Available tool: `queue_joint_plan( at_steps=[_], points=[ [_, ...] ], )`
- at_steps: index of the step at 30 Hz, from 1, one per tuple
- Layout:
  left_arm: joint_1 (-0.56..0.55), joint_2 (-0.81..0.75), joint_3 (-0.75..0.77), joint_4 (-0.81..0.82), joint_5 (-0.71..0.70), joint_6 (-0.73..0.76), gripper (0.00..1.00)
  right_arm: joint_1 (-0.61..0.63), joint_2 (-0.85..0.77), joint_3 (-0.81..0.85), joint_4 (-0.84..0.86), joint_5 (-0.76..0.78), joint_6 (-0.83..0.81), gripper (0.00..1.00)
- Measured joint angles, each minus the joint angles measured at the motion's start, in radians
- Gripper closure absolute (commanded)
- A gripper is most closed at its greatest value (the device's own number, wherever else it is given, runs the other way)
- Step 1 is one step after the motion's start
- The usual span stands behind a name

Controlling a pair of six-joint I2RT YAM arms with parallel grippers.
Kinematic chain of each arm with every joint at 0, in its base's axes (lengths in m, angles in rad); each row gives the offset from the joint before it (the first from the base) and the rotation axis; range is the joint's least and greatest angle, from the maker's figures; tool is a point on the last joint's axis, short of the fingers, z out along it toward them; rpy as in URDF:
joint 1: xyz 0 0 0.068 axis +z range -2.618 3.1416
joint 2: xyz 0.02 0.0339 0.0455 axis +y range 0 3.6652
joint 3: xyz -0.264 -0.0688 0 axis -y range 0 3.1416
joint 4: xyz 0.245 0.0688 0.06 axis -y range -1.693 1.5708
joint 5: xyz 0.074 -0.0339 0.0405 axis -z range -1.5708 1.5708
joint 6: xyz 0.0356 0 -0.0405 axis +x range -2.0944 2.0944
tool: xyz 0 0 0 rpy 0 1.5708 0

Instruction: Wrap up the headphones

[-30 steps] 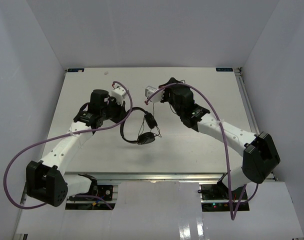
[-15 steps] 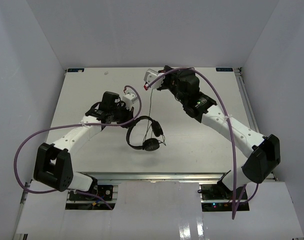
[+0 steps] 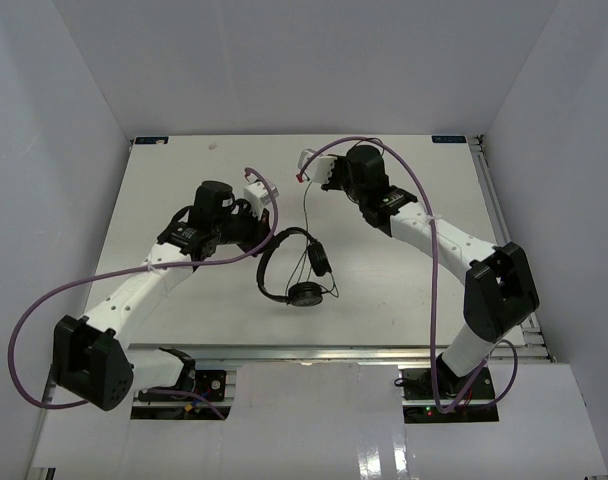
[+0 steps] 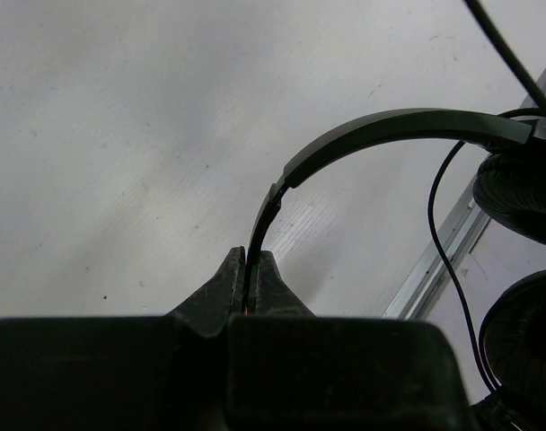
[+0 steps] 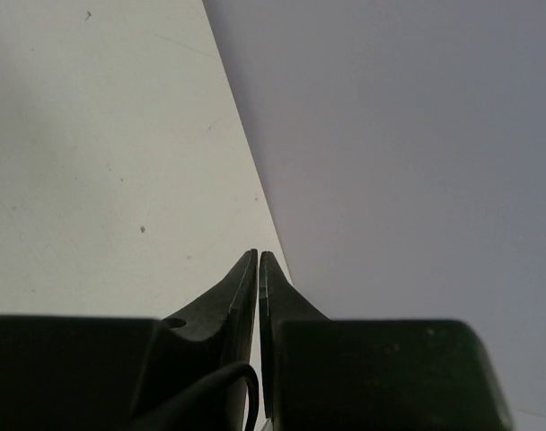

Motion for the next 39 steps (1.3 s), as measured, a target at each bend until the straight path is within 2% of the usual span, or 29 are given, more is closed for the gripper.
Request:
queue_joint_plan(
  at_steps=[8,18,29,35,39],
  points=[
    [0.0,-0.096,0.001,0.008,0.028,-0.044,1.0,-0.042,0.0,-0.025,-0.034,-0.065,0.078,0.9],
    [0.0,-0.125,0.043,0.026,0.006,-0.098,1.0,-0.117,-0.001,-0.063,-0.118,-0.25,0.232,0.88],
    [0.0,-0.151,0.1,0.075,-0.016,-0.175,1.0,-0.127,-0.002,-0.118,-0.18,-0.44,0.359,0.83],
    [0.009,-0.154,0.112,0.078,-0.052,-0.222,1.0,-0.141,-0.001,-0.12,-0.208,-0.55,0.433,0.72],
    [0.018,-0.147,0.139,0.053,-0.101,-0.259,1.0,-0.148,-0.001,-0.124,-0.221,-0.638,0.482,0.55]
  ],
)
